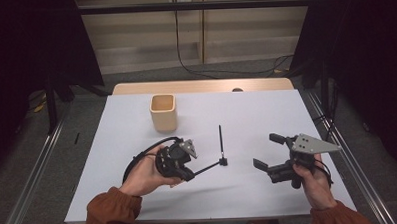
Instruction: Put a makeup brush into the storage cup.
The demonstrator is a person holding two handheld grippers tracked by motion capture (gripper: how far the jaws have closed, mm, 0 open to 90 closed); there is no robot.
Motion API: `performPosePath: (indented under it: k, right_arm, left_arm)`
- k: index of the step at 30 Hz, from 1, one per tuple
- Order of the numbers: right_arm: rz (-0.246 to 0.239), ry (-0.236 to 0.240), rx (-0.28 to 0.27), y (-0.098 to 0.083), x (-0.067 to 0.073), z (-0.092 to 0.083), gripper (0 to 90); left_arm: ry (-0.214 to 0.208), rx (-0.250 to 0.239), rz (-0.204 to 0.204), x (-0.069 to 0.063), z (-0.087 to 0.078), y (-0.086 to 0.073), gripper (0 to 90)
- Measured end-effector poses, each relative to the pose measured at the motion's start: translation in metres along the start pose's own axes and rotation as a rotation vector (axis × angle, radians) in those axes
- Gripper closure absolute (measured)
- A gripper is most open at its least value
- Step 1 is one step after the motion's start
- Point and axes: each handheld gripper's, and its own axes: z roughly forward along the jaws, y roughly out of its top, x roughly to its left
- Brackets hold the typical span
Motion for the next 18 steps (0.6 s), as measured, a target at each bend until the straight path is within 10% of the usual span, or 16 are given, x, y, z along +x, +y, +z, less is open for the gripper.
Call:
performPosePath:
  k: [18]
  right_arm:
    - [-0.034,0.173,0.119,0.015,0.004,0.021,0.2]
  left_arm:
    - [-0.016,0.015,0.036,-0.004,0.002,0.005,83.6]
